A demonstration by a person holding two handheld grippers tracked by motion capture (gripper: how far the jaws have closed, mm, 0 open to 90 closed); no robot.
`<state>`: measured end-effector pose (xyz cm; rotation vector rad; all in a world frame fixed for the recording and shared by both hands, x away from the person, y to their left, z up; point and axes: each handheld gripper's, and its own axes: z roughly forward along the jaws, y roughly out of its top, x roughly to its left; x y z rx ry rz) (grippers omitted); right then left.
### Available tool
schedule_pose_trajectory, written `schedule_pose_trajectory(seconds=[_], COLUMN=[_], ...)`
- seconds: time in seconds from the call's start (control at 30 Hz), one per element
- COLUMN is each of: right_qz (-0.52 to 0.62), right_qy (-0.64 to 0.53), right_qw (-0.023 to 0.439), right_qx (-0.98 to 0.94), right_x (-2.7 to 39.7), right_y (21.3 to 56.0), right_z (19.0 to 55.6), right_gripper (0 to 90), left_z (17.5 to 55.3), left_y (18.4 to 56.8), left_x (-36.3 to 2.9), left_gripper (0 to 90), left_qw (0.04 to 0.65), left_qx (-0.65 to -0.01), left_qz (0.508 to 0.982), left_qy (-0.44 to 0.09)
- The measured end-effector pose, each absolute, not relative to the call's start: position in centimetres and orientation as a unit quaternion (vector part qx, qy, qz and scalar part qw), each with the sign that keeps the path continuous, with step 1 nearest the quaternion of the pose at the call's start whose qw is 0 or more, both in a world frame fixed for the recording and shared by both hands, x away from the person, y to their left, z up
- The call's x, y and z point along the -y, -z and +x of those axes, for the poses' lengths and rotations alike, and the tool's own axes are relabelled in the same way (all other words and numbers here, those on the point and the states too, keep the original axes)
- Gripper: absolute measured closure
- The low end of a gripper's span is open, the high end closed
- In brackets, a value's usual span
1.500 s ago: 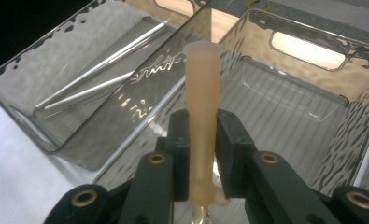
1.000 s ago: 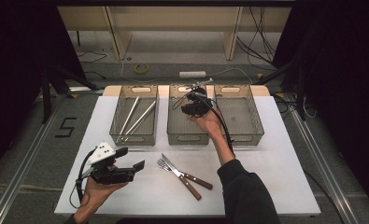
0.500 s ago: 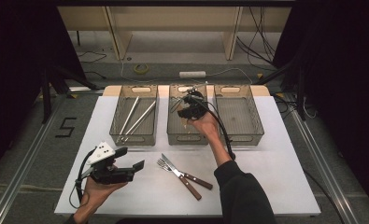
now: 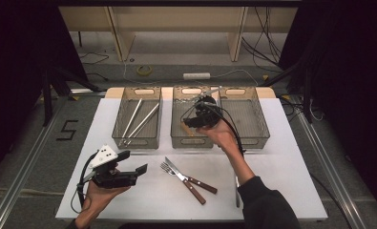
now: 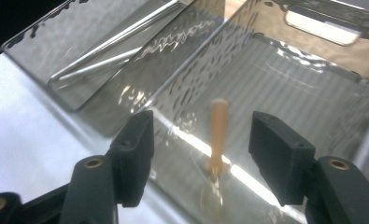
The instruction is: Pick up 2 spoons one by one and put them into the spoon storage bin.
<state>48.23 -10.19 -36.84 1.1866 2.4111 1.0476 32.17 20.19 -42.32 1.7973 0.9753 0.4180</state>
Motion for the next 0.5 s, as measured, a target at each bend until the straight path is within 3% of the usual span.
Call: schedule_pose_trajectory(seconds=[0.5], right_qz=[0.417], right_qy=[-0.345], right_qw=[0.129], right_qx=[-0.831], right_x=[15.3], right_y=[37.2], right_z=[42.9], right_gripper=[34.6], left_z=[32.2], left_y=[42.4], left_x=[-20.2], left_gripper=[16.1], left_qw=[0.502], left_qx=[-0.405], left_qz=[0.744], left_qy=[-0.175])
